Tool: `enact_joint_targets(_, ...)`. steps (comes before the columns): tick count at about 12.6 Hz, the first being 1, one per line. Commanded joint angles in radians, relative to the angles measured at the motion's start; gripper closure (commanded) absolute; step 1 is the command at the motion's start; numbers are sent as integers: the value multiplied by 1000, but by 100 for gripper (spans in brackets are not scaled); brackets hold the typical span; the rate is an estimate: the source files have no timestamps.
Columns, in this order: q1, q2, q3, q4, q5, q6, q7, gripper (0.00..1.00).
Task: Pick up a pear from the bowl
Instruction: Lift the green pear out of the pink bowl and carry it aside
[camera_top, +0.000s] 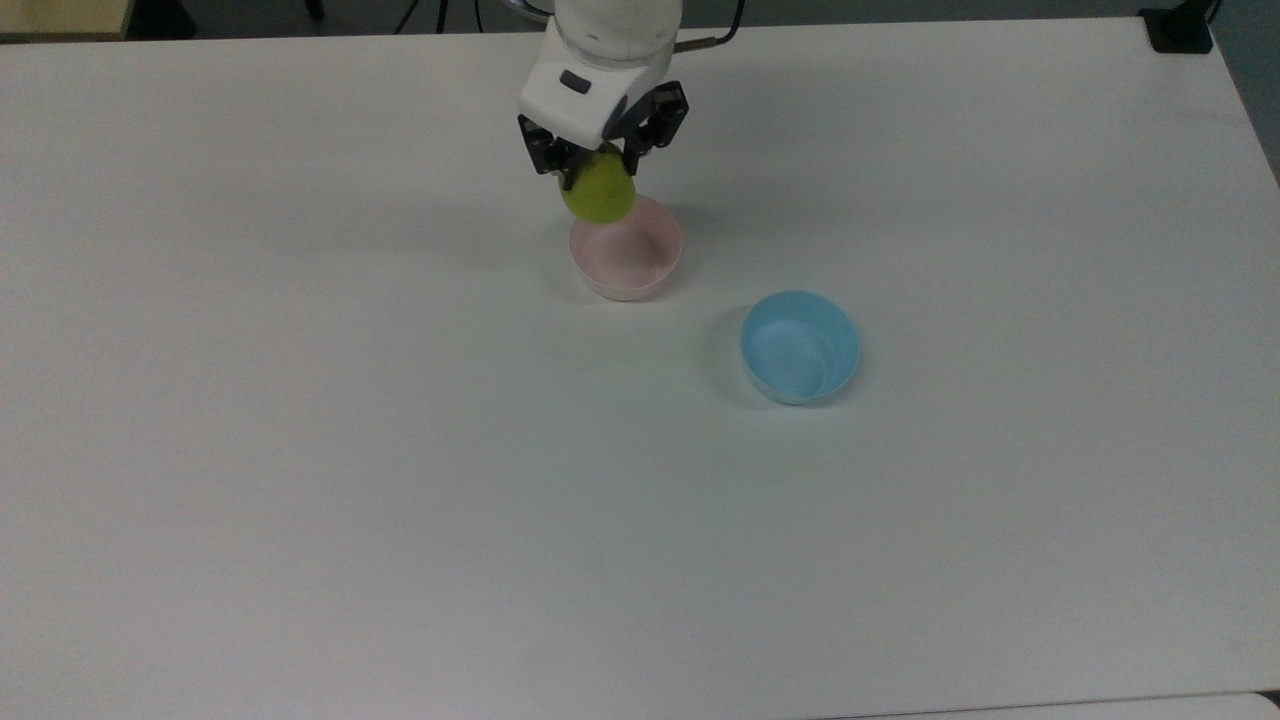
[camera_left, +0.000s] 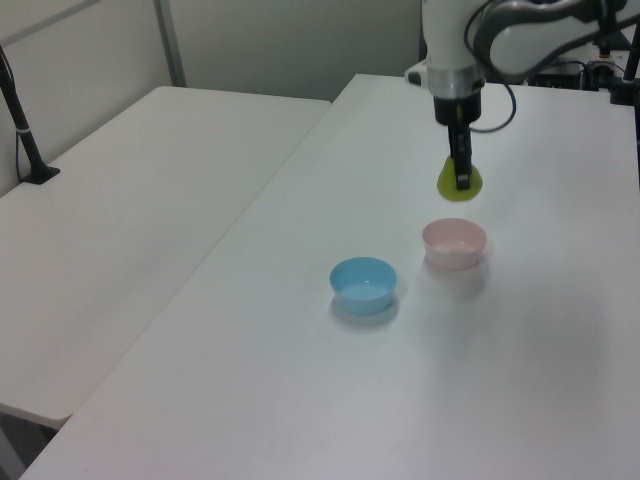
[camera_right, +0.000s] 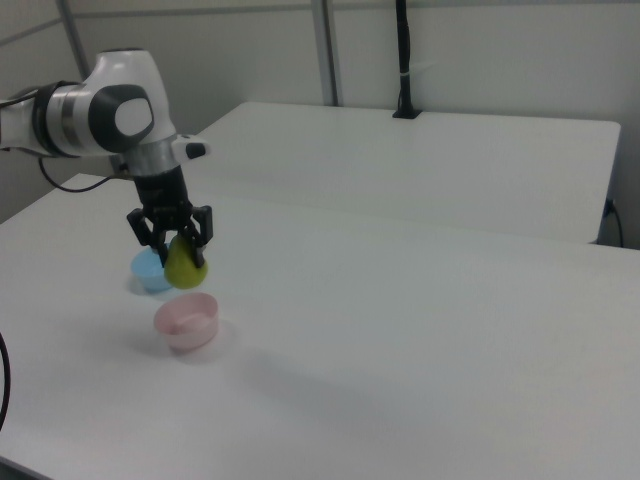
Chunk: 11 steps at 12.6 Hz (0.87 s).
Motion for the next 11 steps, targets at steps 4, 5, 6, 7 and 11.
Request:
enact_joint_targets(4,-214,22,-6,6,1,47,-68,67)
enact_joint_targets(5,-251,42,-6,-3,0,76,-76,67)
enact_joint_targets(6,-271,62,-7,-5,-2,98,-88,67)
enact_joint_targets(7,-306,93,-7,-5,-4,127,-93,67)
enact_joint_targets(11,-369,163,-7,-8,-37,169,-94,66)
